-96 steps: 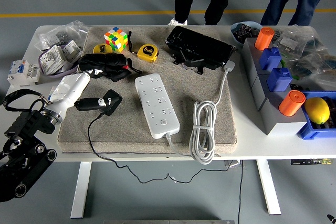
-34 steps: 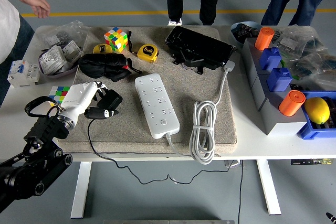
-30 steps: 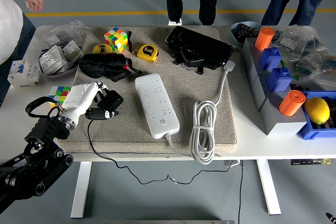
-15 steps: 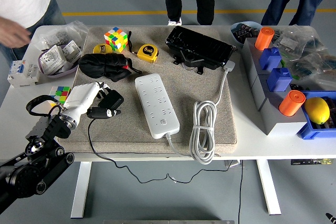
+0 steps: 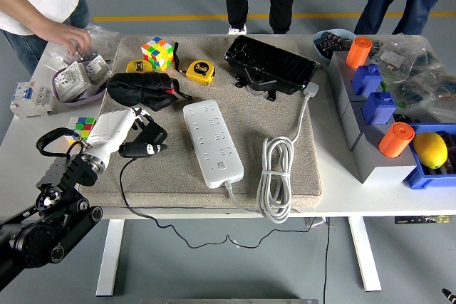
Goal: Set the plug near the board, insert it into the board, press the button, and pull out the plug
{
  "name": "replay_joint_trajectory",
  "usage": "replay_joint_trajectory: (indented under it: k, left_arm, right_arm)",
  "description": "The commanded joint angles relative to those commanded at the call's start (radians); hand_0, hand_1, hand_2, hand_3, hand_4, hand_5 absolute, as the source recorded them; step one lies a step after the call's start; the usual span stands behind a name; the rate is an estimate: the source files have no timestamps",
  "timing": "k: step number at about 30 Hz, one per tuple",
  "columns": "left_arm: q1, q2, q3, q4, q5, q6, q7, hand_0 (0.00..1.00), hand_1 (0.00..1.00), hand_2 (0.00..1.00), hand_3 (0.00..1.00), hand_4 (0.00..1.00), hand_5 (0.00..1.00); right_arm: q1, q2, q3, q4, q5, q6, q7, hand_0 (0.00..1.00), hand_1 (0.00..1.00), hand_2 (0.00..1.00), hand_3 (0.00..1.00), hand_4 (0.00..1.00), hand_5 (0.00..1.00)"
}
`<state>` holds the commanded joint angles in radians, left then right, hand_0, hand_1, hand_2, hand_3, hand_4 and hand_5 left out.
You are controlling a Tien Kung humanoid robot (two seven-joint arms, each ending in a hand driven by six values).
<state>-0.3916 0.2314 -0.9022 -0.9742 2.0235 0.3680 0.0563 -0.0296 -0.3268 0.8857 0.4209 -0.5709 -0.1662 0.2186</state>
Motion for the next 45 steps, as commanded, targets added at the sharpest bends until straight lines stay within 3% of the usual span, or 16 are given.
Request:
replay_joint_trajectory:
  k: [3,4,9,10,15,16,27,35,45]
  left_arm:
    - [-0.001,-0.001,0.003,0.002,0.01,0.004,0.005,0.376,0.462,0.483,0.576,0.998,0.372]
    - [-0.001,-0.001,0.004,0.003,0.012,0.006,0.006,0.346,0.439,0.481,0.547,0.998,0.229]
    - [-0.001,-0.001,0.006,0.003,0.01,0.021,-0.006,0.346,0.439,0.481,0.547,0.998,0.229]
    - [-0.001,-0.001,0.006,0.003,0.01,0.023,-0.007,0.343,0.411,0.451,0.535,0.998,0.115]
    - [-0.005,-0.002,0.01,0.007,0.008,0.027,-0.007,0.343,0.411,0.451,0.535,0.998,0.115]
    - [-0.004,-0.003,0.01,0.008,0.01,0.027,-0.005,0.325,0.389,0.453,0.545,0.922,0.002]
    - [-0.002,0.0,0.01,-0.001,-0.008,0.031,-0.027,0.283,0.368,0.444,0.546,0.902,0.002]
    - [-0.009,0.019,0.026,-0.023,-0.097,0.029,-0.128,0.287,0.357,0.428,0.539,0.871,0.002]
    - [-0.06,0.063,0.128,-0.059,-0.27,0.037,-0.304,0.292,0.359,0.426,0.54,0.868,0.002]
  right_arm:
    - [0.0,0.0,-0.002,0.0,-0.001,-0.001,0.0,0.599,0.609,0.596,0.549,0.938,0.36]
    - [0.001,0.0,-0.002,0.0,-0.001,-0.001,0.0,0.6,0.61,0.595,0.549,0.934,0.358]
    - [-0.001,0.0,-0.002,0.001,-0.001,-0.002,0.001,0.6,0.61,0.595,0.549,0.934,0.358]
    - [-0.001,0.0,-0.002,0.001,-0.002,-0.002,0.001,0.599,0.609,0.595,0.549,0.931,0.354]
    - [0.001,0.0,0.0,0.003,-0.004,-0.002,0.0,0.599,0.609,0.595,0.549,0.931,0.354]
    - [0.001,0.0,0.001,0.004,-0.005,-0.002,0.0,0.6,0.607,0.595,0.549,0.929,0.35]
    - [0.0,-0.001,0.006,0.007,-0.009,-0.003,0.002,0.6,0.608,0.593,0.549,0.927,0.348]
    - [0.0,-0.001,0.005,0.006,-0.008,-0.003,0.003,0.598,0.607,0.592,0.549,0.923,0.334]
    - [0.001,-0.003,0.009,0.007,-0.008,-0.003,0.005,0.6,0.607,0.592,0.549,0.923,0.333]
